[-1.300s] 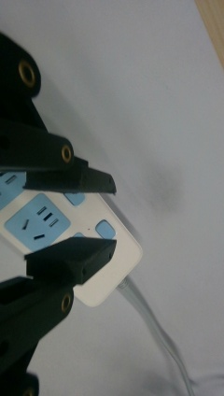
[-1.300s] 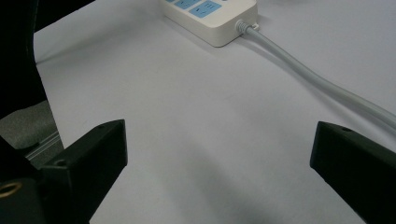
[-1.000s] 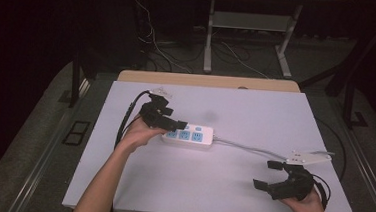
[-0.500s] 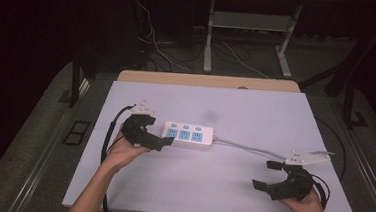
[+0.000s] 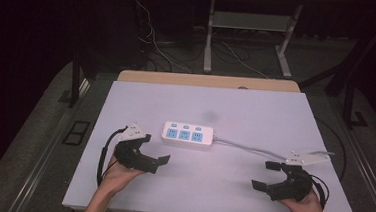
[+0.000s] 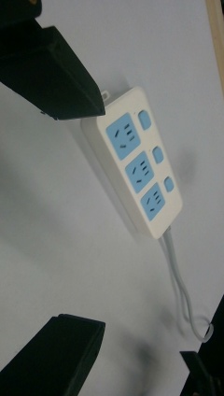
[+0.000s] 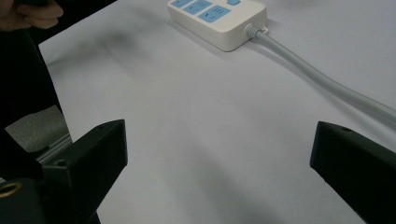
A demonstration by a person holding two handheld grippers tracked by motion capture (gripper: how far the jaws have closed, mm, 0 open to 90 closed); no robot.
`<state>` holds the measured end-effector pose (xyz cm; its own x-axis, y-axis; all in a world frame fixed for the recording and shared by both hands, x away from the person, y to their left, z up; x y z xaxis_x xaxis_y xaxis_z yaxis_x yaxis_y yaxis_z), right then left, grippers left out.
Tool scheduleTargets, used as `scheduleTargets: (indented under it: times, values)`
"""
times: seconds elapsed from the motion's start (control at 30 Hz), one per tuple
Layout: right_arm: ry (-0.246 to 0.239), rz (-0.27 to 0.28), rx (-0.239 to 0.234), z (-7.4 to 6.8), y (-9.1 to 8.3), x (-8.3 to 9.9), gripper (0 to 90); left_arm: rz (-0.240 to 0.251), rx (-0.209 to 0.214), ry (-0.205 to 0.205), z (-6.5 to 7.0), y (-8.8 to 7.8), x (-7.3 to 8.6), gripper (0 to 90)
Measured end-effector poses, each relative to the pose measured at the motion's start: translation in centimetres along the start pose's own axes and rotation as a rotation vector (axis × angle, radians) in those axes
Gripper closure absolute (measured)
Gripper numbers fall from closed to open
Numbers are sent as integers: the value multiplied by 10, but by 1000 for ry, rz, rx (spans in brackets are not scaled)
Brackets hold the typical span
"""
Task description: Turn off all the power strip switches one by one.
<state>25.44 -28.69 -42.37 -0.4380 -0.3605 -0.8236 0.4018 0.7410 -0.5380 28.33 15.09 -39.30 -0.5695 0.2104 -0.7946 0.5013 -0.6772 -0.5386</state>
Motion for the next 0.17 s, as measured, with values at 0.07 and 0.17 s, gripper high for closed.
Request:
scheduleTargets:
  times: [0.07,0.17]
  values:
    - [3,3,-2,0,0,0,39,2,11,1,4,-1,5,0]
    - [8,3,1,-1,0,1,38,11,20,2,10,-3,12,0]
Point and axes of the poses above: each handheld gripper's, and its own axes: y roughly forward along the jaws, x roughly out of its underside, z roughly to its right, the point moved 1 cm from there along y, roughly forward along the jaws, and after that the axes turned 9 degrees about -y, right-handed, at the moved point
